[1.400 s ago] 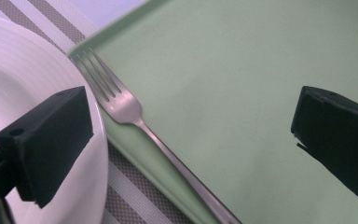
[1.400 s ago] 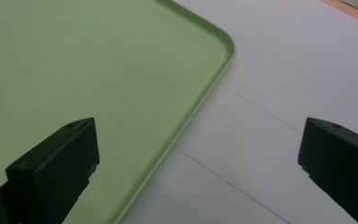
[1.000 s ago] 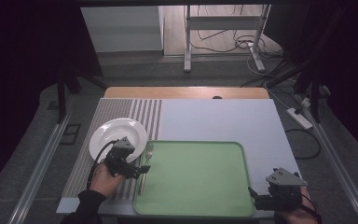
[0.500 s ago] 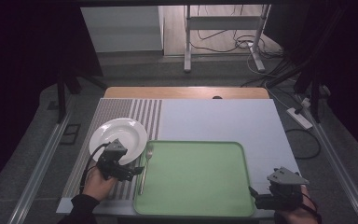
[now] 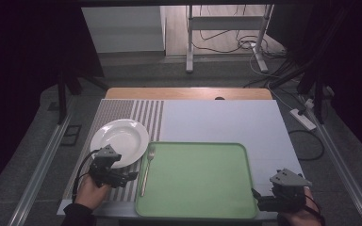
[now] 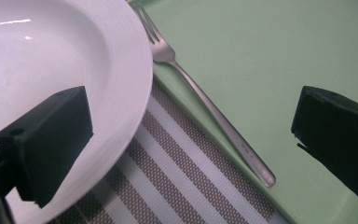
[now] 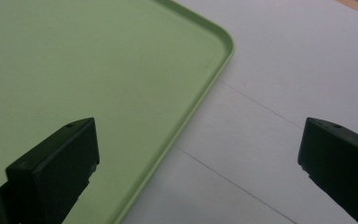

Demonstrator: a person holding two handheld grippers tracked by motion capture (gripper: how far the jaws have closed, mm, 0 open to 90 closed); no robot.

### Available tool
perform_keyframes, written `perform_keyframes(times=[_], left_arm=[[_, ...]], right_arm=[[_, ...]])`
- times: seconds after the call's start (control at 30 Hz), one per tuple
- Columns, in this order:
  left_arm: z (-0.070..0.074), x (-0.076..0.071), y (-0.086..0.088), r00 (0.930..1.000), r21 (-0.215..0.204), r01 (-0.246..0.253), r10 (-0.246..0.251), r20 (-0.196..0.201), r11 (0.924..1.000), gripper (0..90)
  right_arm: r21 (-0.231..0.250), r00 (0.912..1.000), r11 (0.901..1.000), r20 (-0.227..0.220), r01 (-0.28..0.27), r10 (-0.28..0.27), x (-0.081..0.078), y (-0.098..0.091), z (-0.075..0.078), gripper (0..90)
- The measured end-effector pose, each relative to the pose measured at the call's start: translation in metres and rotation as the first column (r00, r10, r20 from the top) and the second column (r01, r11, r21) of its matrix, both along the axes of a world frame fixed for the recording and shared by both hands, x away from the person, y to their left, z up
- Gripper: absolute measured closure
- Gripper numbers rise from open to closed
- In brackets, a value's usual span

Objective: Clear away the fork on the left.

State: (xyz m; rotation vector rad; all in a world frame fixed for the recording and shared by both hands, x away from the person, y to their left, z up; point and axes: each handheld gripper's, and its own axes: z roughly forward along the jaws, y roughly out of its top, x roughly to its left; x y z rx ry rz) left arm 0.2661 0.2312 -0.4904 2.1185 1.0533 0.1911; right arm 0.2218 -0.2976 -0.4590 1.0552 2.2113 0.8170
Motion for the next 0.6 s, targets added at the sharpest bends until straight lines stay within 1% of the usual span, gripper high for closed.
perform_keyframes(times=[0.3,0.6], left_arm=[[-0.001,-0.01,0.011,0.9996,-0.023,-0.026,0.026,-0.006,0.9994,0.0],[-0.002,-0.017,0.017,0.9992,-0.029,-0.037,0.037,-0.012,0.9989,0.0]], right_arm=[[-0.002,1.0,1.0,-0.001,0.001,-0.001,0.0,0.0,0.0,0.0],[-0.004,1.0,1.0,0.0,0.002,-0.002,0.0,0.0,0.0,0.0]])
